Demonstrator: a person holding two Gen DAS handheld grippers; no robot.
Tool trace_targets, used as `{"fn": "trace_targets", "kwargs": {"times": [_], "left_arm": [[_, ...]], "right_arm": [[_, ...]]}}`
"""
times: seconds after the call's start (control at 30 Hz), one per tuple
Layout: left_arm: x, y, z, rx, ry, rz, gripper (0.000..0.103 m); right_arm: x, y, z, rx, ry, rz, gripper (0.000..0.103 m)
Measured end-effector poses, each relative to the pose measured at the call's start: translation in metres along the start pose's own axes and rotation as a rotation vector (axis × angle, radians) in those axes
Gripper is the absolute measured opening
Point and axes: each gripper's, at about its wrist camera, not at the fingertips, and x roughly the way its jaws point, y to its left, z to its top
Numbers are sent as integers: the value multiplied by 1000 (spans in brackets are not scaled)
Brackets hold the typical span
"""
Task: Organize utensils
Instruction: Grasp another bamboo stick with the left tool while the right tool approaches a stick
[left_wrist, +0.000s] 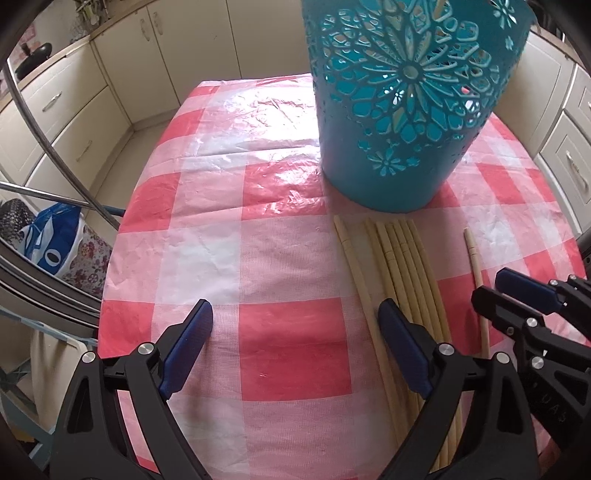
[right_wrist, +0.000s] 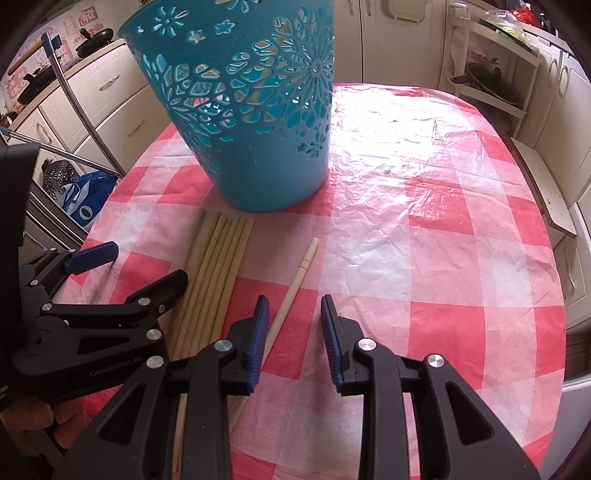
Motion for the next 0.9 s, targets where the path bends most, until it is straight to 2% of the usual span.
{"fn": "trace_targets", "kwargs": {"times": [0.2, 0.37, 0.47, 0.57, 0.63, 0.67, 0.73, 0.77, 0.8, 0.9], "left_arm": [[2, 0, 4, 6, -4, -4, 87], [7, -3, 11, 35, -18, -40, 87], [10, 1, 17, 28, -28, -44, 84], [10, 0, 22, 43, -45, -60, 71], [10, -2, 25, 69, -56, -74, 57], [10, -2, 25, 76, -60, -81, 53], [9, -3, 26, 103, -72, -122, 39], [8, -4, 26, 114, -73, -129, 36], [8, -5, 26, 131, -75, -157, 27], [7, -5, 26, 166, -52, -256, 12]], "right_arm": [[0, 2, 0, -6, -3, -3, 33], [1, -1, 1, 1, -8, -5, 33], [2, -3, 3, 8, -12, -8, 33], [2, -5, 4, 11, -15, -12, 33], [3, -6, 6, 11, -16, -16, 33], [3, -6, 6, 9, -15, -17, 33], [3, -5, 7, -1, -13, -22, 33], [4, -5, 8, -9, -13, -25, 32], [4, -4, 8, -18, -12, -31, 29], [4, -3, 7, -40, -7, -30, 22]]}}
